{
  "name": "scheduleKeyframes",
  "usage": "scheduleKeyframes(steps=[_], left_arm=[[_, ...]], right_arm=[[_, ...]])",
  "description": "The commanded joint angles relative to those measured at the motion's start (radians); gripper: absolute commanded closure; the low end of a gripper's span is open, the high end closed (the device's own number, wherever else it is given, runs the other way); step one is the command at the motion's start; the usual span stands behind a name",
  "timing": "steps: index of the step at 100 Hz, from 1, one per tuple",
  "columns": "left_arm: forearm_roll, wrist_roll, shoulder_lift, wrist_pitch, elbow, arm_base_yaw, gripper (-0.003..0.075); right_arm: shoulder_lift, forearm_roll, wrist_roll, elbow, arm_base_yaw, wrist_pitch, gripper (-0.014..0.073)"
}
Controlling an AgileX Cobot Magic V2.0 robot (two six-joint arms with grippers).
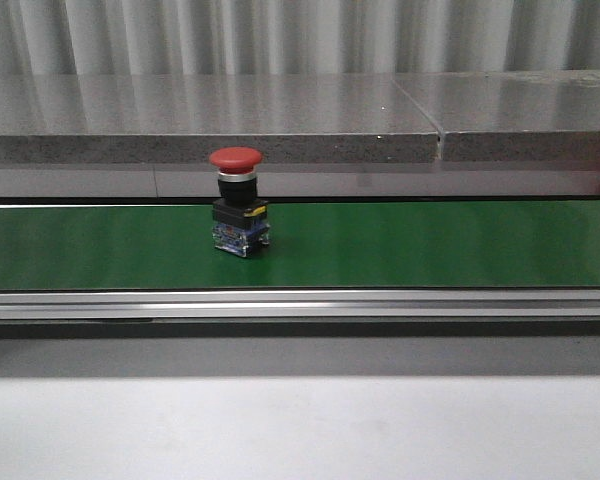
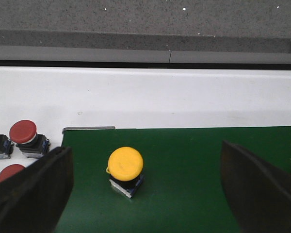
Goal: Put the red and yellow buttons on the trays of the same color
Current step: 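Set the yellow button on the belt and open the left gripper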
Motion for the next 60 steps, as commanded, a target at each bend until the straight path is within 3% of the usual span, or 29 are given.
scheduleKeyframes(steps=[1,27,35,44,60], left_arm=[[0.002,-0.006,-0.106,-0.121,0.063,-0.006,0.0122],[0.01,-0.006,-0.405,-0.161,0.31,-0.006,0.0126],[0.01,-0.006,-0.484,-0.169,0.377,-0.006,0.0174],[0.01,-0.006,-0.554,-0.19,0.441,-0.006,0.0303],[-0.004,-0.006,-0.625,-0.206,0.506,-0.006,0.0635]], right_arm=[[-0.011,-0.003,-0.002,-0.016,0.002,-0.081,0.0662],[-0.011,-0.003,-0.002,-0.016,0.002,-0.084,0.0662],[-0.011,-0.003,-0.002,-0.016,0.002,-0.084,0.0662],[-0.011,-0.003,-0.001,-0.016,0.002,-0.084,0.0662],[-0.011,-0.003,-0.001,-0.016,0.002,-0.092,0.0662]])
